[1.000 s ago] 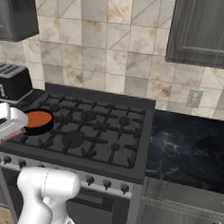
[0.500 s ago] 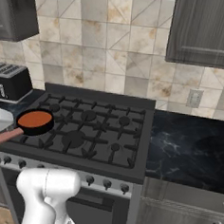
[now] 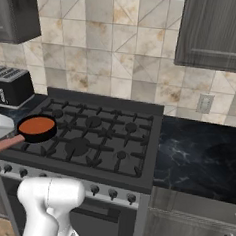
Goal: Wait until the marinara sauce is simmered to a deep red color and then turn off the stove.
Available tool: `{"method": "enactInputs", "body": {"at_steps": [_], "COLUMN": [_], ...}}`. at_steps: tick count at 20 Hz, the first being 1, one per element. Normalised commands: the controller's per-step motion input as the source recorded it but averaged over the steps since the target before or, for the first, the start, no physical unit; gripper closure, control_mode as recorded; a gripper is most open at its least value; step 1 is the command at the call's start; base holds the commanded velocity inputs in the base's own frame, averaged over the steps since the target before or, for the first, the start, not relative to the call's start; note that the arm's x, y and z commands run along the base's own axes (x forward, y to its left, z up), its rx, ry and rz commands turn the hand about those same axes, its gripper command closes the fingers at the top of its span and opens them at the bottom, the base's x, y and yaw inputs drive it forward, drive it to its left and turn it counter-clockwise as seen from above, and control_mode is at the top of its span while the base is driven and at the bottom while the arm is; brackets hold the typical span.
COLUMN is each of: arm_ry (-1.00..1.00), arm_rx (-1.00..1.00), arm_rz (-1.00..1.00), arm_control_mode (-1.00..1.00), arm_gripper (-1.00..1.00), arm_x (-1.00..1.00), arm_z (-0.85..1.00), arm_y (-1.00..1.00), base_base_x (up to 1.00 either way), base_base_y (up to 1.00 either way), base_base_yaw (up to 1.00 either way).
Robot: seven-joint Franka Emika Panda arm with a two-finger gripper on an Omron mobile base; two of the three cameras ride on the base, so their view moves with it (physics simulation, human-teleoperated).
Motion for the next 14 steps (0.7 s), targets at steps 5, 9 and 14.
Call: {"method": "enactInputs", "body": {"at_steps": [5, 9, 14], "arm_ry": [0.0, 0.0, 0.0], "arm_rx": [0.0, 0.0, 0.0], "arm_rz": [0.0, 0.0, 0.0], "arm_control_mode": [-1.0, -1.0, -1.0], "arm_gripper": [-1.0, -1.0, -1.0], "arm_x": [0.0, 0.0, 0.0], "arm_z": [0.0, 0.0, 0.0], "arm_y": [0.0, 0.0, 0.0], "base_base_x": [0.0, 0.0, 0.0], "base_base_y": [0.0, 0.0, 0.0], "base_base_yaw": [0.0, 0.0, 0.0]}}
